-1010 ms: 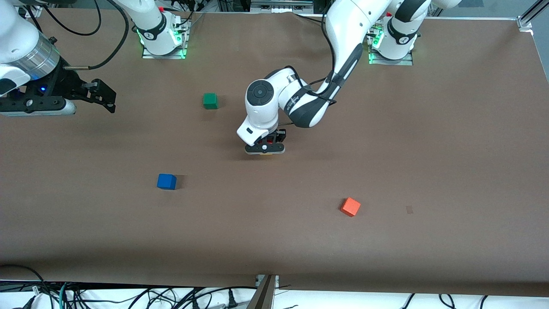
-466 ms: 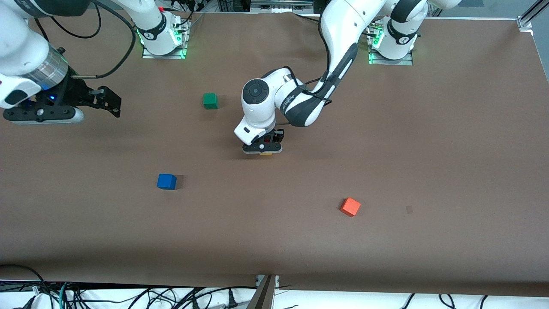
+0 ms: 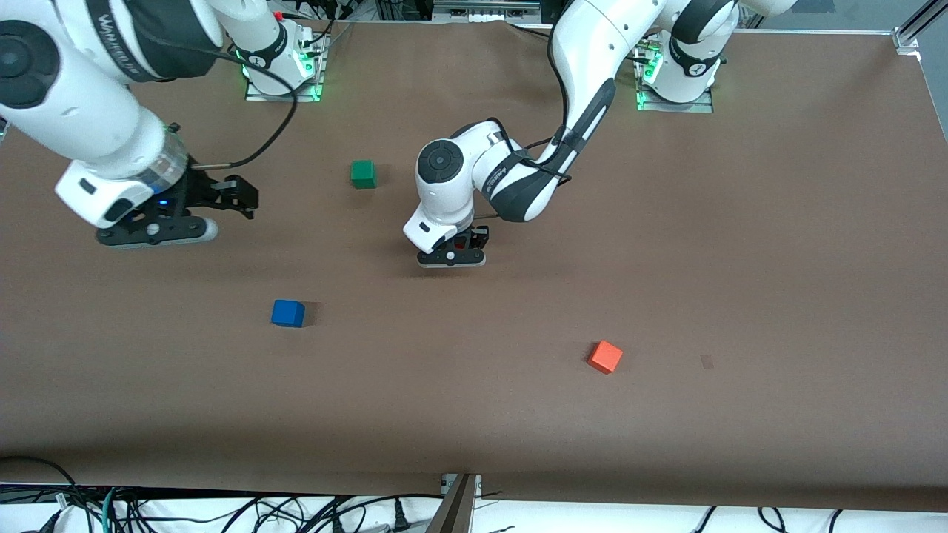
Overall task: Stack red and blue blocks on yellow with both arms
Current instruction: 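Lower the red cube onto yellow while the right gripper grasps blue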
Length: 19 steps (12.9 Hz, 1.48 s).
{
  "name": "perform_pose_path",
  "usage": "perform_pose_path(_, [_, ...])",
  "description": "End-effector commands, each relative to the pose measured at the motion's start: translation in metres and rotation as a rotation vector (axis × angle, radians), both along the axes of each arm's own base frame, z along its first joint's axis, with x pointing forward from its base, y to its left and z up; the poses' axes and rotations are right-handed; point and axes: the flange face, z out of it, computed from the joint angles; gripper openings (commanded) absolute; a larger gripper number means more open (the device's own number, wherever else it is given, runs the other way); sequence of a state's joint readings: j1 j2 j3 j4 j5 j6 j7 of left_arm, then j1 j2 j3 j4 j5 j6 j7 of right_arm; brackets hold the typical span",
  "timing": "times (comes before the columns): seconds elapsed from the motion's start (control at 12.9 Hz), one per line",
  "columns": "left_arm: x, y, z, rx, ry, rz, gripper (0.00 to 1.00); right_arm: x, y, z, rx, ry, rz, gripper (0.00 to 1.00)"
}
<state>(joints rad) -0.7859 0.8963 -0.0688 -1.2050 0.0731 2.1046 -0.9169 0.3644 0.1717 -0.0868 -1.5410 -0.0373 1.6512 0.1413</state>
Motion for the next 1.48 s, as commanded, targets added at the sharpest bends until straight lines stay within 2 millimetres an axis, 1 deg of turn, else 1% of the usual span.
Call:
perform_pose_path(0.0, [0.001, -0.004, 0.002, 0.022, -0.026, 0.001, 0.28, 0.001, 0.000, 0.007, -0.011, 0.000, 0.001, 1.00])
perform_pose_path(0.16, [0.001, -0.005, 0.003, 0.023, -0.029, 0.012, 0.29, 0.009, -0.020, 0.006, 0.005, -0.004, -0.017, 1.00])
perform_pose_path(0.23, [0.000, -0.005, 0.004, 0.023, -0.030, 0.017, 0.29, 0.010, -0.024, 0.005, 0.023, 0.004, -0.018, 1.00])
perform_pose_path(0.54, [0.002, -0.005, 0.009, 0.019, -0.034, 0.020, 0.29, 0.011, -0.021, -0.004, 0.022, 0.025, -0.026, 1.00])
perform_pose_path(0.62, [0.000, -0.006, 0.009, 0.018, -0.034, 0.019, 0.29, 0.018, -0.019, -0.025, 0.011, 0.057, -0.014, 1.00])
perform_pose_path(0.7, [0.001, -0.005, 0.008, 0.023, -0.037, 0.021, 0.29, 0.021, -0.019, -0.030, 0.005, 0.061, -0.010, 1.00])
perform_pose_path(0.85, [0.001, -0.004, 0.008, 0.041, -0.055, 0.008, 0.29, 0.023, -0.024, -0.032, 0.008, 0.066, -0.023, 1.00])
perform_pose_path(0.93, [-0.002, -0.002, 0.007, 0.047, -0.050, 0.007, 0.29, 0.027, -0.024, -0.047, 0.000, 0.089, -0.027, 1.00])
perform_pose_path(1.01, [-0.002, -0.002, 0.006, 0.050, -0.049, 0.009, 0.29, 0.034, -0.022, -0.079, -0.016, 0.139, -0.017, 1.00])
perform_pose_path(1.09, [-0.004, -0.003, 0.008, 0.048, -0.049, 0.008, 0.29, 0.038, -0.022, -0.100, -0.017, 0.177, 0.005, 1.00])
perform_pose_path(1.17, [-0.005, -0.004, 0.008, 0.048, -0.049, 0.006, 0.29, 0.041, -0.034, -0.101, 0.008, 0.183, 0.004, 1.00])
perform_pose_path(1.32, [-0.012, -0.007, 0.004, 0.054, -0.044, 0.012, 0.29, 0.042, -0.039, -0.103, 0.022, 0.190, -0.009, 1.00])
perform_pose_path(1.4, [-0.015, -0.009, 0.004, 0.056, -0.044, 0.005, 0.29, 0.043, -0.041, -0.108, 0.020, 0.199, -0.011, 1.00])
